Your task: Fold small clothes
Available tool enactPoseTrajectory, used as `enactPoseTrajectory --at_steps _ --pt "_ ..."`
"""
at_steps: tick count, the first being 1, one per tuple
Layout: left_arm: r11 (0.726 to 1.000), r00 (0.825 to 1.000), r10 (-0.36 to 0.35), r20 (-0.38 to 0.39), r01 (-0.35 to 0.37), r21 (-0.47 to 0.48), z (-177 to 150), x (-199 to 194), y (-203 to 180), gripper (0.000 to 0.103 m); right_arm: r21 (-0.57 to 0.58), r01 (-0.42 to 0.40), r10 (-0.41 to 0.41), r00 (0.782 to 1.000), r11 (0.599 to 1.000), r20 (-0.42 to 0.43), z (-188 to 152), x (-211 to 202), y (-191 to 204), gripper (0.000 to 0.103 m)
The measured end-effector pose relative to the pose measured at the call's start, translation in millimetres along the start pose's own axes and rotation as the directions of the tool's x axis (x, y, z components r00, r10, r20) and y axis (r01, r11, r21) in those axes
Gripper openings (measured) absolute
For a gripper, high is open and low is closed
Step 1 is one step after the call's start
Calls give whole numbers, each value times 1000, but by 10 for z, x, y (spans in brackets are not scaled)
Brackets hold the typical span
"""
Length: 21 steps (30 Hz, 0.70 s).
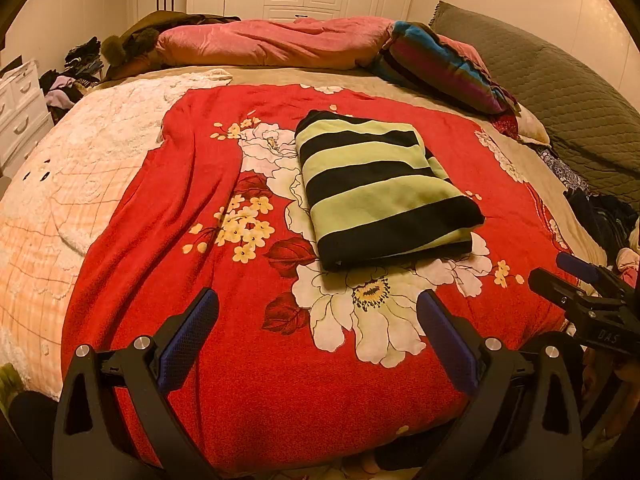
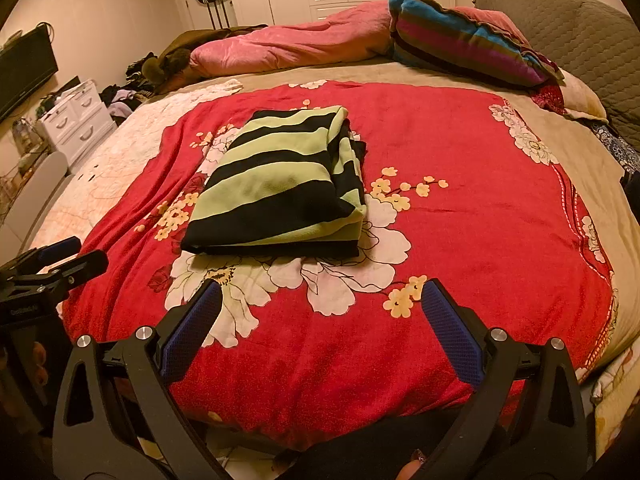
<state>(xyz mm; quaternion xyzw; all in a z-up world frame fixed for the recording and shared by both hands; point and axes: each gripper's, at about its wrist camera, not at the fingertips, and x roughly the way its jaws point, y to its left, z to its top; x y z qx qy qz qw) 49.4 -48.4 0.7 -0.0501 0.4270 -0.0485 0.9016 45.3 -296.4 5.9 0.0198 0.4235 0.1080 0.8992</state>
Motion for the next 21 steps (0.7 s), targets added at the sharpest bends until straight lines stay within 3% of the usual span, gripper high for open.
enactPoseTrajectory --at_steps 21 --pt "1000 1000 -9 -1 9 5 11 -22 -37 99 6 3 -3 1000 1000 -2 -4 3 -20 94"
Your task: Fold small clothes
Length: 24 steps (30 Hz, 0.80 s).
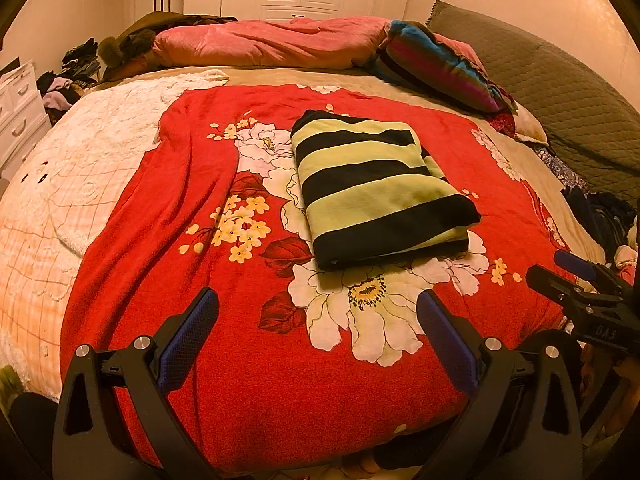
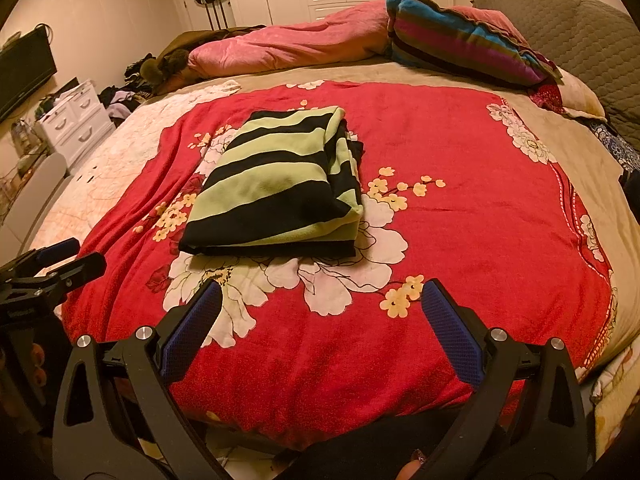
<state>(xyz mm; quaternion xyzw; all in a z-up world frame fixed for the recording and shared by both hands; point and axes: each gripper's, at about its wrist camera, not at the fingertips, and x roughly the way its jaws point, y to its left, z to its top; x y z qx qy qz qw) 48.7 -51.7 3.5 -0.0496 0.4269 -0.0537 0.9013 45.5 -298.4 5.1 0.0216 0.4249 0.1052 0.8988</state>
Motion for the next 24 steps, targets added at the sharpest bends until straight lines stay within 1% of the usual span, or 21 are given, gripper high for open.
enactPoseTrajectory --at_steps 10,14,17,18,21,23,24 --pt "1000 1000 -1 1 1 20 -26 23 -29 99 2 0 0 1000 1000 -13 -8 32 24 94" --pt "999 1000 20 7 -20 35 -12 36 -14 99 3 2 -2 1000 1000 -26 -12 86 40 94" --pt "998 998 56 9 -56 38 1 45 13 99 9 -3 3 1000 1000 -31 -8 121 33 94" --pt "997 998 67 7 -67 33 7 52 41 99 12 -5 6 999 1000 -34 -6 135 26 94" --pt "998 998 60 -9 -60 -4 6 75 157 99 21 -4 4 999 1000 -40 5 169 -18 94" --pt "997 998 57 -27 -58 -47 -14 99 311 99 35 2 -1 999 999 -41 21 193 -73 94" --pt "997 998 63 -32 -64 -53 -21 109 369 99 47 3 -1 999 999 -42 37 215 -123 94"
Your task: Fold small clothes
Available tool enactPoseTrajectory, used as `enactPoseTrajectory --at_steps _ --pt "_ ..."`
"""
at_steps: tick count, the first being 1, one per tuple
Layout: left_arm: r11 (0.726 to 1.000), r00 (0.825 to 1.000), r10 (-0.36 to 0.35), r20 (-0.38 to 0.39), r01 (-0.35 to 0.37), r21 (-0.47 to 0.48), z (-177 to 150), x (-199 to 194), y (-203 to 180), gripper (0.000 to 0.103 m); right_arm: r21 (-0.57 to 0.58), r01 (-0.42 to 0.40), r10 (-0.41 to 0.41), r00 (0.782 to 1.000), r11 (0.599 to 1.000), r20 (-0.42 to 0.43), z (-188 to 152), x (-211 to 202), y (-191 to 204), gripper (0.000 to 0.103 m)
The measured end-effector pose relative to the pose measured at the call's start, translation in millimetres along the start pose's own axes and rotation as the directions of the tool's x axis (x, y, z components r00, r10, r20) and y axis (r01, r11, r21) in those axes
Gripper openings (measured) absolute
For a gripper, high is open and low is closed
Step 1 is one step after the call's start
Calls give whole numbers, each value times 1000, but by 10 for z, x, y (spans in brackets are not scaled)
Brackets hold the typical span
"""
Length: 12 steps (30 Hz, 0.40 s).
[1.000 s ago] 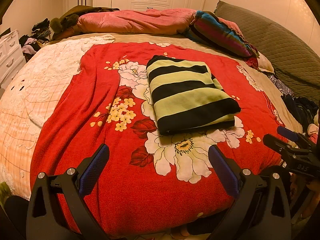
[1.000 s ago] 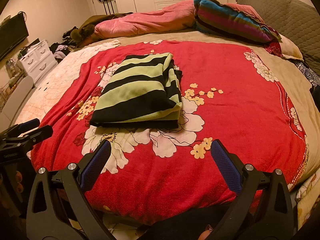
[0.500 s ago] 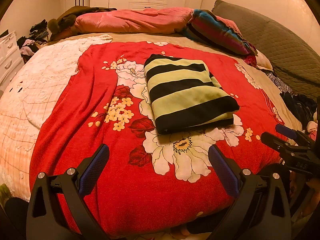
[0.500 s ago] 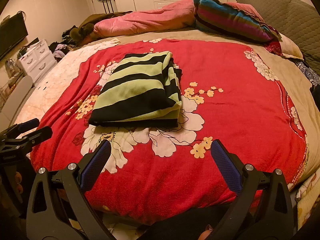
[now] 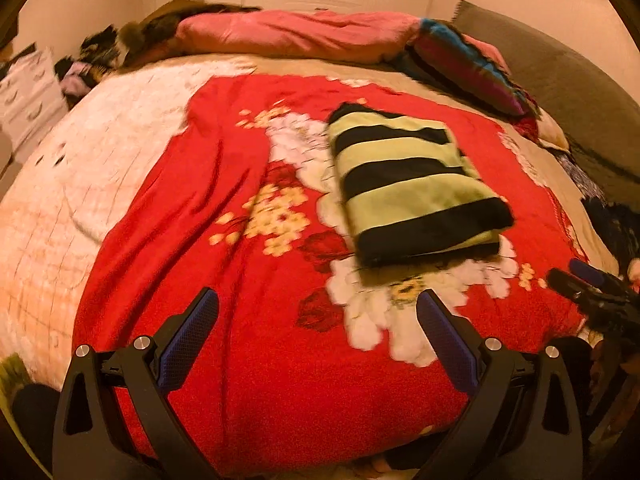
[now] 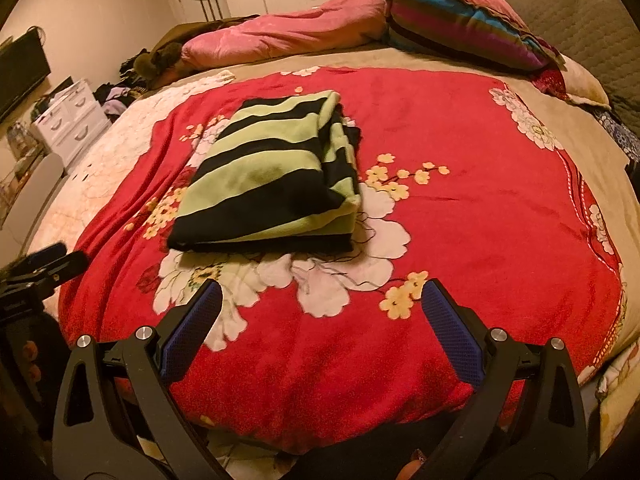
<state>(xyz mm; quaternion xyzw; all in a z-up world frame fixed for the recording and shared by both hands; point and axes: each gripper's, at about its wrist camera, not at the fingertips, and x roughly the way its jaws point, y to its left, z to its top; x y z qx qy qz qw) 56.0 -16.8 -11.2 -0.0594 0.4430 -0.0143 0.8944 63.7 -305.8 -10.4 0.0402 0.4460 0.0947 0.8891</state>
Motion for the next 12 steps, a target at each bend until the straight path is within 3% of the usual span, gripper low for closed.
enactPoseTrajectory --at_steps 3,5,8,9,12 --pt "999 999 47 2 -47 -27 65 48 327 99 46 1 -1 1000 999 -5 94 80 -207 94" --pt "991 996 83 -14 -84 -106 203 148 755 99 71 15 -15 1000 997 -2 195 140 -396 94" --pt "948 980 191 -58 -200 -248 458 351 1569 99 154 79 -82 997 985 15 417 265 -909 94" --pt "925 966 248 -71 -257 -281 534 411 1831 99 204 109 -115 993 973 17 502 334 -1193 94" --pt "820 889 440 -123 -454 -347 825 661 2714 99 342 216 -229 973 915 -1 698 512 -2026 94"
